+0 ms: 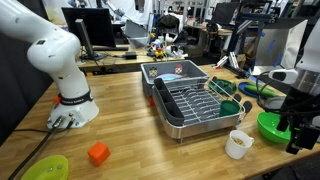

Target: Pour the contents in the white mug into the light green bowl

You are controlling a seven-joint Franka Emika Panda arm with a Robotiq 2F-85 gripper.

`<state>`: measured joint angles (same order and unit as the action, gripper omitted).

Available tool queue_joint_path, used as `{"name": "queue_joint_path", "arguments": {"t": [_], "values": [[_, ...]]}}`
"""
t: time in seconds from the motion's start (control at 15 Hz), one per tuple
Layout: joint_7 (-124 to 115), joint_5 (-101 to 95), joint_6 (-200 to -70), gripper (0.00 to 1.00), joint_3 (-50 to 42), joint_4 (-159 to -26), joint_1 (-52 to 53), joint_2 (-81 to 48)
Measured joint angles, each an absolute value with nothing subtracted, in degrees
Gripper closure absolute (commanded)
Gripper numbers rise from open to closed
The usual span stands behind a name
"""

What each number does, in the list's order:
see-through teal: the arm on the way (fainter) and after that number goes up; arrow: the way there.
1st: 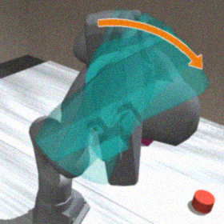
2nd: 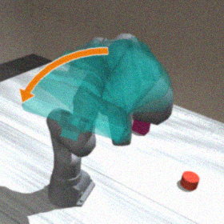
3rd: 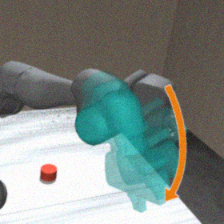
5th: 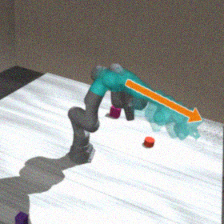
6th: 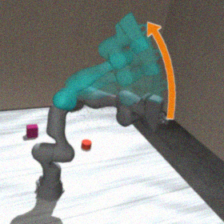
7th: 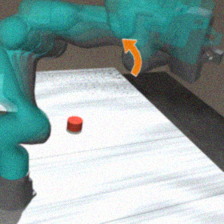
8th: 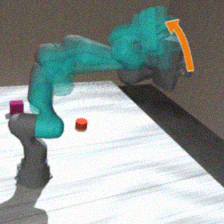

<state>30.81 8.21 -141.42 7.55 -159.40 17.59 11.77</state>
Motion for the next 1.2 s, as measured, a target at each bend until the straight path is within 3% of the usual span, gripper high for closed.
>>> {"name": "queue_joint_path", "arguments": {"t": [0.53,1.2], "values": [[40.6,6.3,-143.0,0.0,7.6,-159.3,17.6,8.2],[52.8,6.7,-160.5,0.0,7.9,-159.2,16.2,-2.4]]}}
